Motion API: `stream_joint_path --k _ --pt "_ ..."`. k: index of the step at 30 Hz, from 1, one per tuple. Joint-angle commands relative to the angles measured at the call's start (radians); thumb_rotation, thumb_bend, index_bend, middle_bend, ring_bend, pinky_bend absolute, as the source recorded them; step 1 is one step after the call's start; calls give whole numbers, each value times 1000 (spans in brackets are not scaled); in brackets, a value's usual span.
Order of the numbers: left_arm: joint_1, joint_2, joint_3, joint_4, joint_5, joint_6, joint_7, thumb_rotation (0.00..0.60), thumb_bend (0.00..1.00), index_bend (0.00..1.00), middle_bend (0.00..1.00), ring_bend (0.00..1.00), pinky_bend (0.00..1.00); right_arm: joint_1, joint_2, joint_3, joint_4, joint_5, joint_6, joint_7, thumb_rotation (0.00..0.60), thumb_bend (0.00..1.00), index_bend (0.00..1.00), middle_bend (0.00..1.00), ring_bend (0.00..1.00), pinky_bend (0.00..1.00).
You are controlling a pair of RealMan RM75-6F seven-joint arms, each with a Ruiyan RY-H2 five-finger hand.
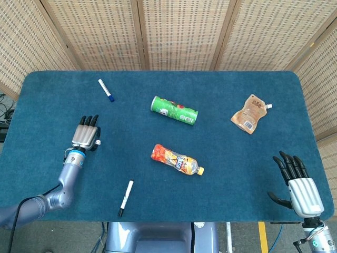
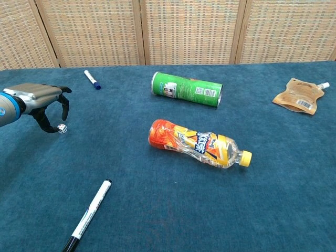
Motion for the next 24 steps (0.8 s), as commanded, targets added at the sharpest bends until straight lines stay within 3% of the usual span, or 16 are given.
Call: stream_joint_path --k 1,24 --pt "-2 -3 2 1 -3 1 5 600 308 473 0 0 0 0 0 0 0 0 0 1 600 208 0 0 0 0" --pt "-15 -20 17 11 -23 2 45 600 333 501 0 0 0 -2 1 2 3 5 1 2 600 208 0 0 0 0"
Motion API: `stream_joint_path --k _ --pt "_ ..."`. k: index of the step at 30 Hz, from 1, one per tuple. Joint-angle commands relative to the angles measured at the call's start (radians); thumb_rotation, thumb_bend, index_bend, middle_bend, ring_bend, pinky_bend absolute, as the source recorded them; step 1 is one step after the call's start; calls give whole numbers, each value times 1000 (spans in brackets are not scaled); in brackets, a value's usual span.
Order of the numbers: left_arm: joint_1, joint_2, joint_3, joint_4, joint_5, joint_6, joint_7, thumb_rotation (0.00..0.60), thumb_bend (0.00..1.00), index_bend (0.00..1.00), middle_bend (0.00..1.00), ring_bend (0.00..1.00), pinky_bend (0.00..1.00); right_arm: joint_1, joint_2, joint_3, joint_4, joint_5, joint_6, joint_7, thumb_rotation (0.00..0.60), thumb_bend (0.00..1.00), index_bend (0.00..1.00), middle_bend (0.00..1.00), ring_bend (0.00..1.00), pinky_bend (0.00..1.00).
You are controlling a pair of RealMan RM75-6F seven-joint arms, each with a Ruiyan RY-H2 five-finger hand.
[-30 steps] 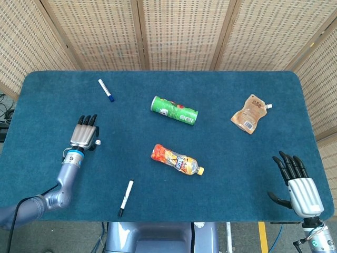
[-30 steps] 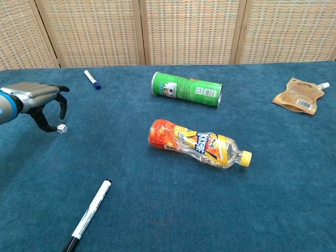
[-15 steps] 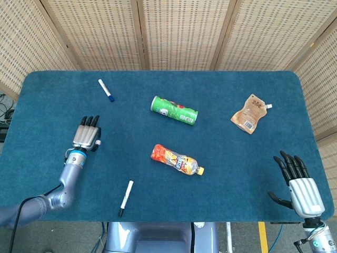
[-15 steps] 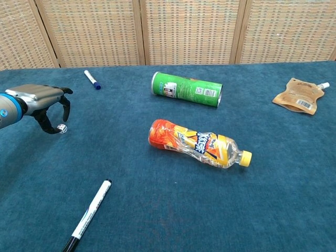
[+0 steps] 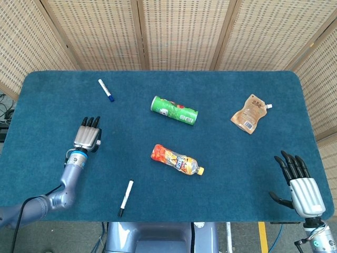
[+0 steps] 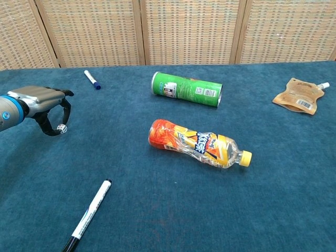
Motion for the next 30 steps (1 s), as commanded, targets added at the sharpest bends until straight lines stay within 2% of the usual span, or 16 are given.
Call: stream_joint_path --k 1,13,19,24,30 --pt "0 -3 1 0 -1 2 2 600 335 506 0 0 0 0 0 -1 0 -1 0 -2 600 208 0 0 0 0" --pt "-1 -8 7 15 -9 -1 10 600 360 549 0 0 0 -1 0 0 1 2 0 -2 600 208 0 0 0 0" --pt "-1 11 -7 -8 7 14 -9 600 358 550 0 0 0 -1 -1 0 2 3 -2 -2 600 208 0 0 0 0" --pt "-5 76 -41 -114 31 55 -25 600 358 550 0 0 0 1 -1 0 4 6 -7 0 600 208 0 0 0 0" --pt "-17 186 -83 -326 54 134 10 600 356 550 0 0 0 0 1 -2 0 -1 -1 2 600 208 0 0 0 0"
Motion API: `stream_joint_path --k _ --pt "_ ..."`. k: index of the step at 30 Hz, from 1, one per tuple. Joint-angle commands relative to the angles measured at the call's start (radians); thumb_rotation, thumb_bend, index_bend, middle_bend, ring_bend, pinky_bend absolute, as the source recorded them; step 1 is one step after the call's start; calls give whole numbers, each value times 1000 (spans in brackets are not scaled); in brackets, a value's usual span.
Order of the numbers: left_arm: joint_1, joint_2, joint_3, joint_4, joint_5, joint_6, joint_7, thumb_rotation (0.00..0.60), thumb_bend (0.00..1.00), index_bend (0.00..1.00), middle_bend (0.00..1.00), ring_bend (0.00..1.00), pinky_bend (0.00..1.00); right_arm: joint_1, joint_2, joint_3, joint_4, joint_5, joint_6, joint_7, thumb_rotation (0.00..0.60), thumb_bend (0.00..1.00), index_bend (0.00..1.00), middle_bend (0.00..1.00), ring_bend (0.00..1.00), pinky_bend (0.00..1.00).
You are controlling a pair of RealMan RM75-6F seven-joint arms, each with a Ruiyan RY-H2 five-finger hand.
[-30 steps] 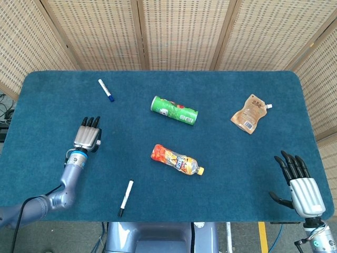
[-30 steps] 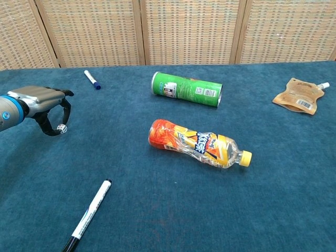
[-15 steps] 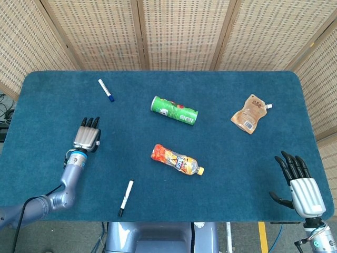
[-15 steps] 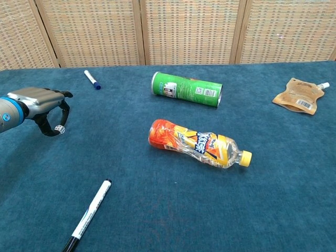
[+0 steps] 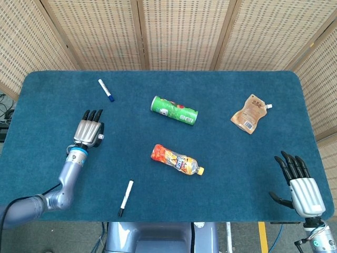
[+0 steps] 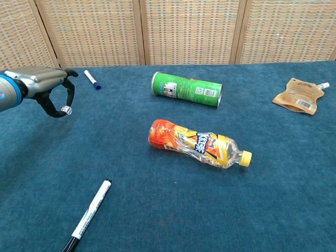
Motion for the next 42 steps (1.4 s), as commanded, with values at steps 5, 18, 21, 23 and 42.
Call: stream_joint_path --k 5,18,21,23,42 --pt "-27 140 -61 -275 0 102 74 600 354 550 0 0 0 -4 4 -3 -7 -11 12 2 600 208 0 0 0 0" --pt "-62 197 -73 -461 -37 196 161 600 347 532 0 0 0 -10 16 -4 -12 -25 34 21 600 208 0 0 0 0" --pt "-64 198 -67 -465 -48 201 159 600 334 476 0 0 0 -11 17 -4 -13 -26 37 24 600 208 0 0 0 0" --pt "-64 200 -64 -466 -51 201 154 600 327 466 0 0 0 -12 17 -4 -13 -26 37 24 600 208 0 0 0 0" --pt "22 251 -22 -501 67 261 -23 600 266 316 0 0 0 -10 12 -5 -10 -26 30 14 600 208 0 0 0 0"
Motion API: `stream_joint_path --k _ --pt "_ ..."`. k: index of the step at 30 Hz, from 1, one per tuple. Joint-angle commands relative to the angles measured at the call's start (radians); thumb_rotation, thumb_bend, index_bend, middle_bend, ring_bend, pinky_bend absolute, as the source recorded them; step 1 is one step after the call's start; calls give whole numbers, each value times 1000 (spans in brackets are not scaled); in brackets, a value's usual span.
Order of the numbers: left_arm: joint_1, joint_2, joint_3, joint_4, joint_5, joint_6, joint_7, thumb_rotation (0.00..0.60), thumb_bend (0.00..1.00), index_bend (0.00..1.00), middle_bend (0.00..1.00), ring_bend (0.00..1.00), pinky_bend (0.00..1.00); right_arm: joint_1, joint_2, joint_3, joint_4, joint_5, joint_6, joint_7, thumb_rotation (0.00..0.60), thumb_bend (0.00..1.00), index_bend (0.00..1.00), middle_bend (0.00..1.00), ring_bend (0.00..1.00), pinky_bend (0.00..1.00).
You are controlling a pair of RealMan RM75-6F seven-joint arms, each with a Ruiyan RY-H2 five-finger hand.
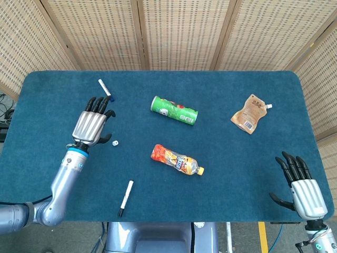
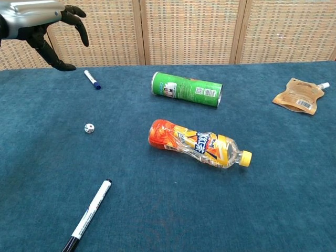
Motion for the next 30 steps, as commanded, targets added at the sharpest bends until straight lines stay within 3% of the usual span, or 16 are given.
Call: stream_joint_path --k 1,5,13,21,30 --pt "59 14 37 -18 64 39 -73 600 266 315 0 0 0 0 0 0 0 1 -2 -2 600 208 0 0 0 0" --pt "273 39 181 -5 289 192 -326 600 261 298 0 0 0 2 -3 0 2 5 -9 -16 600 208 0 0 0 0" --pt "488 -25 309 186 557 418 -519 600 29 62 0 0 0 8 -13 9 5 36 -37 -64 600 208 0 0 0 0" --pt "590 -36 341 248 632 492 -502 600 16 14 0 0 0 4 -22 23 4 61 -34 -104 600 208 0 0 0 0" --pt "626 -10 305 240 622 457 -533 600 28 14 0 0 0 3 -27 14 -8 42 -30 -130 600 208 0 0 0 0"
